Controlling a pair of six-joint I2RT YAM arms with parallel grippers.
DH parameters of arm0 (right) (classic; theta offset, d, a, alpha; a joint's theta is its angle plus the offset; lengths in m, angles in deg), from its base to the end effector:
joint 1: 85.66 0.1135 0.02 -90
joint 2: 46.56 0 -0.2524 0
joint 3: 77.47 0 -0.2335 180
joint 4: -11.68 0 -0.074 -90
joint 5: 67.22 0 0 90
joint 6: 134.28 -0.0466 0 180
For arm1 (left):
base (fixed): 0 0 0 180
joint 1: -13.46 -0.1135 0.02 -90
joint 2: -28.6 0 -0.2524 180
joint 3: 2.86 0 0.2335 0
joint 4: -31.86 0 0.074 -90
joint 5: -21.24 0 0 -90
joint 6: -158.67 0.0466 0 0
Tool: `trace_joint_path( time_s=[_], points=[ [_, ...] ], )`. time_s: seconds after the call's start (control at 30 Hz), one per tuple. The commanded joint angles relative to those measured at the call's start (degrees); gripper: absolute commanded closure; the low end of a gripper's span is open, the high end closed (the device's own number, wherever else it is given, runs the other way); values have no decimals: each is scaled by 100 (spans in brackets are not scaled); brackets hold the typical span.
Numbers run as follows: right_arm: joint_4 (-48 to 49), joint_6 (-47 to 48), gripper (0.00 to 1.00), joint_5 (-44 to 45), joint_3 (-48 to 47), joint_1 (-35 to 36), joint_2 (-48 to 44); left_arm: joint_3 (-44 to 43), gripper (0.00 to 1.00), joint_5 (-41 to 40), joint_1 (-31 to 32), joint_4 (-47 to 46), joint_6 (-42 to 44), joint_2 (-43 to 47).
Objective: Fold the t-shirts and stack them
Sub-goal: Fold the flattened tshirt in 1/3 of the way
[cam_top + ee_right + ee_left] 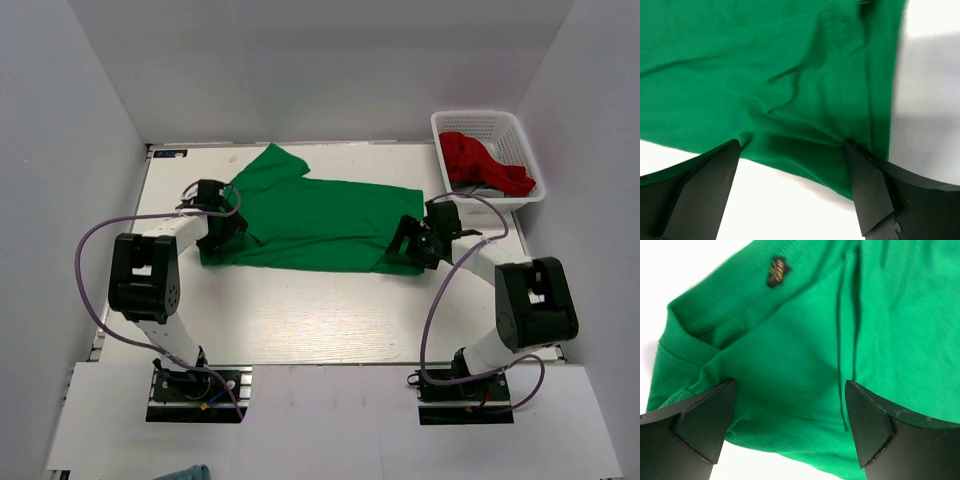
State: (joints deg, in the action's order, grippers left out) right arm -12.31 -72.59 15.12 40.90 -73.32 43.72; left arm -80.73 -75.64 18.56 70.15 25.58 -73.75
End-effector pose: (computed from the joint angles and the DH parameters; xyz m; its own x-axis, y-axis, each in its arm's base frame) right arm 0.2908 0.0700 0.1584 -0.8215 0.3014 -0.4840 0.1122 0.9177 0.3811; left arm 0.3407 -0.0248 0.1564 -0.6698 -0.6211 -0.4069 -0.5805 0.7797 -0.2348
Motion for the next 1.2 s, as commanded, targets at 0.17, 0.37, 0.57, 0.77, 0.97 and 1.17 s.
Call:
trace_joint_path(
  time_s=[0.17, 0.37, 0.57, 0.77, 0.97, 1.17],
  points=[
    [-909, 202, 10, 213, 1202, 23, -940, 1391, 0, -773, -28, 1589, -481, 1259],
    [-936, 678, 10, -252, 886, 190, -1583, 1868, 0, -271, 35, 1281, -358, 2446],
    [-768, 749, 10, -614, 763, 401, -1830, 1728, 0, 895, 35, 913, 151, 3352],
    [-856, 784, 10, -386, 684, 410, -1742, 1666, 0, 1855, 140, 157, 380, 3214],
    [-786, 696, 10, -367, 684, 383, -1531, 1614, 0, 2568, 570, -283, 380, 2308],
    [-698, 652, 10, -341, 754, 383, -1382, 1482, 0, 2463, 913, -423, 311, 1762]
  ],
)
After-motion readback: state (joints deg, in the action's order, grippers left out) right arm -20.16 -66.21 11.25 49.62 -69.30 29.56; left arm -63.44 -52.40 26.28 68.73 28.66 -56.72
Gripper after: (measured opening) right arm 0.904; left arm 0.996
